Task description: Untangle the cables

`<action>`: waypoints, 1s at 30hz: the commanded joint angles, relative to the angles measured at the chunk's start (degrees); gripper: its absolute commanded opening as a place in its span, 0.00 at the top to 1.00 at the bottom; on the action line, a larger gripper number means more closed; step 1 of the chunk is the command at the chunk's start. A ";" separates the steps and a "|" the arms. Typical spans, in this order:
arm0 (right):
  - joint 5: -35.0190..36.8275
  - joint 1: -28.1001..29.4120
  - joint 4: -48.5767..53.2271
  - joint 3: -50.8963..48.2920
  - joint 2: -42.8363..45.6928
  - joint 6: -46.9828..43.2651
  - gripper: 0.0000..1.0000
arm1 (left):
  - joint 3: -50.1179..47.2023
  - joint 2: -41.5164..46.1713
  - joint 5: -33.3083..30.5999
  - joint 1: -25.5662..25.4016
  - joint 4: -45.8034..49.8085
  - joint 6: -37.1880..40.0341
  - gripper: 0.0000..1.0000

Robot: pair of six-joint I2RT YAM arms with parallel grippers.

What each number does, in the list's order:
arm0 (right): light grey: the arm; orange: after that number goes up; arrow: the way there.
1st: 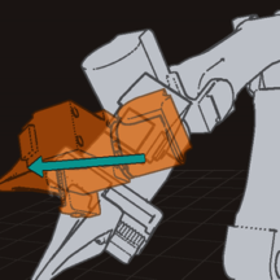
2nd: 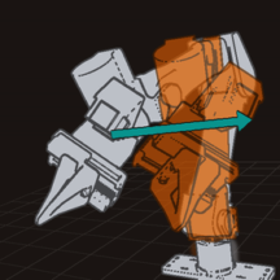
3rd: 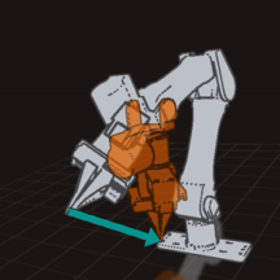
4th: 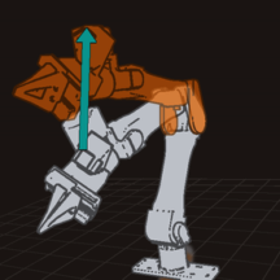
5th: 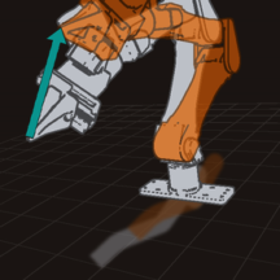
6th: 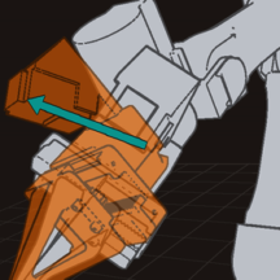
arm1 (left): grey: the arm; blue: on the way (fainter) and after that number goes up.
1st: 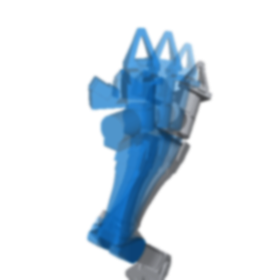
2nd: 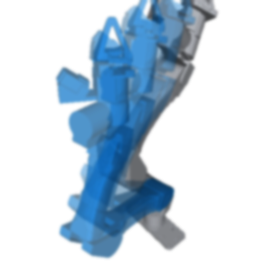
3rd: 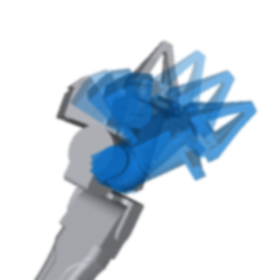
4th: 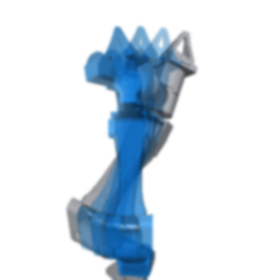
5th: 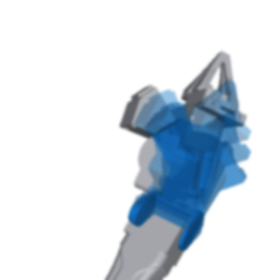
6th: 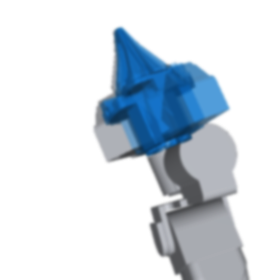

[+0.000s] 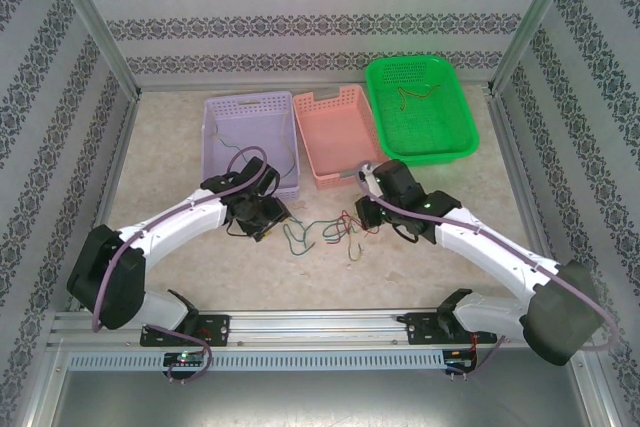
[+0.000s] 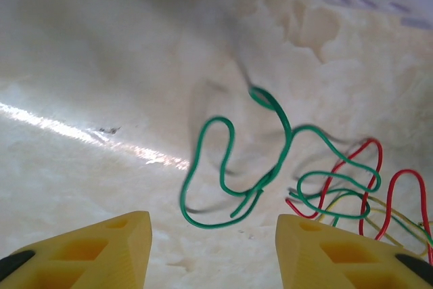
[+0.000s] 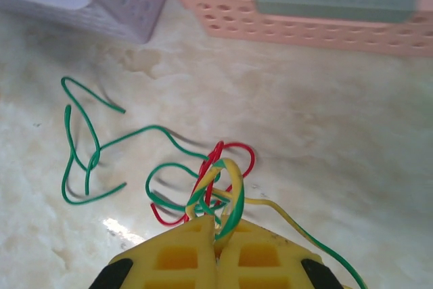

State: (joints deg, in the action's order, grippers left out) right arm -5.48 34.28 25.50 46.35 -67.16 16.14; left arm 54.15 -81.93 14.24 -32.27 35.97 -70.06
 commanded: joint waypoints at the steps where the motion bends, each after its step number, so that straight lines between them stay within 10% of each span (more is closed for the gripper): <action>1: -1.02 -2.49 3.33 -1.40 1.40 -1.64 1.00 | 2.92 -2.02 -3.33 -1.24 0.94 2.25 0.48; 24: -1.98 -3.08 3.36 -3.43 2.12 1.12 1.00 | 22.40 -25.63 -10.86 -10.27 7.00 3.19 0.56; 30: -0.97 -3.41 2.84 -3.90 0.62 5.80 0.96 | 25.72 -30.54 -10.01 -10.27 4.65 4.11 1.00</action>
State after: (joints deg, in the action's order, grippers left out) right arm -7.09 31.24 28.51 43.20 -66.08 18.44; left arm 77.69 -110.74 5.23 -42.33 40.69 -66.06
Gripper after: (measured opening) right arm 0.059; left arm 0.037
